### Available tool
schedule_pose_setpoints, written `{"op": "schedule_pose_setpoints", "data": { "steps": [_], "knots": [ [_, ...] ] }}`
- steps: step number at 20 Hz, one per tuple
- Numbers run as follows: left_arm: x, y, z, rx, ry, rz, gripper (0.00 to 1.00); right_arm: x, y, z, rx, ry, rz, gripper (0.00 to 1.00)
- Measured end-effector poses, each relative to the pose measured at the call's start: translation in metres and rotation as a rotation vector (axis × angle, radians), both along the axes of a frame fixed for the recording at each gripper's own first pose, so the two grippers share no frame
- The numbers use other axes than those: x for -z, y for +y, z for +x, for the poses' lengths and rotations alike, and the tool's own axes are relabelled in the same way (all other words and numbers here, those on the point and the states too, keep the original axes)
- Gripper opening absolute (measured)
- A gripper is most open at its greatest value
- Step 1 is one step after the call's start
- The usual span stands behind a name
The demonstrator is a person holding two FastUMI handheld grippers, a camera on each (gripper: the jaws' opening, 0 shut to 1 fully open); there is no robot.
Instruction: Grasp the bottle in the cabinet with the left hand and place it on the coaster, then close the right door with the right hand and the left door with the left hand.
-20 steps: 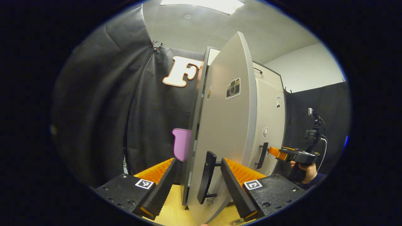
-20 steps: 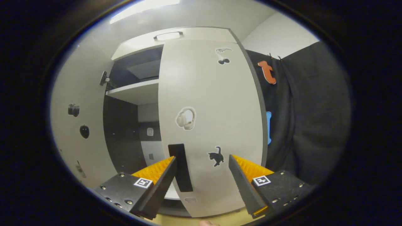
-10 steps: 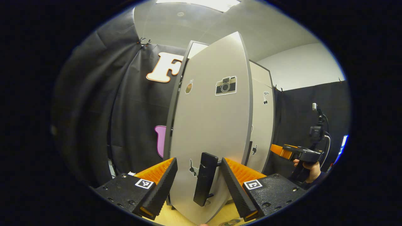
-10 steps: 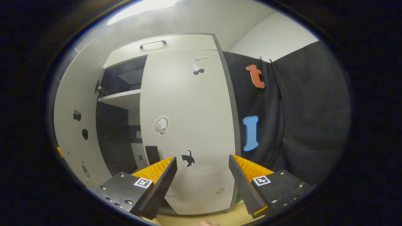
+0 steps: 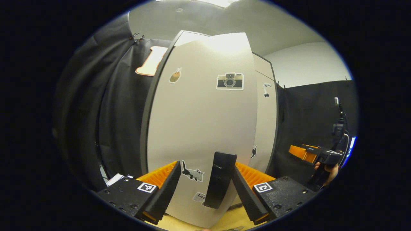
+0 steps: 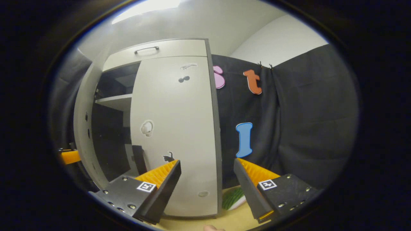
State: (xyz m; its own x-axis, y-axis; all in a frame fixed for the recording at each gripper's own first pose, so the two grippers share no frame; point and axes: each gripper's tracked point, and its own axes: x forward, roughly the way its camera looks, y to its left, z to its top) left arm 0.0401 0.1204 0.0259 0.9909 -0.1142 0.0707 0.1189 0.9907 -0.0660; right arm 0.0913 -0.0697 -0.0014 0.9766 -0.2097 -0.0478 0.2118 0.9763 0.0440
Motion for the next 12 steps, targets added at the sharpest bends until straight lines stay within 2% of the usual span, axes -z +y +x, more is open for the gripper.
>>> {"op": "schedule_pose_setpoints", "data": {
  "steps": [4,8,12],
  "knots": [
    [0.002,-0.011,0.026,-0.001,0.005,0.024,0.94,-0.003,-0.03,-0.013,0.028,-0.004,-0.018,1.0],
    [0.004,-0.017,0.042,-0.006,0.005,0.019,1.0,-0.003,-0.057,-0.022,0.057,-0.002,-0.032,1.0],
    [0.006,-0.023,0.058,-0.005,0.007,0.03,1.0,-0.001,-0.077,-0.027,0.089,0.003,-0.032,1.0]
  ]
}}
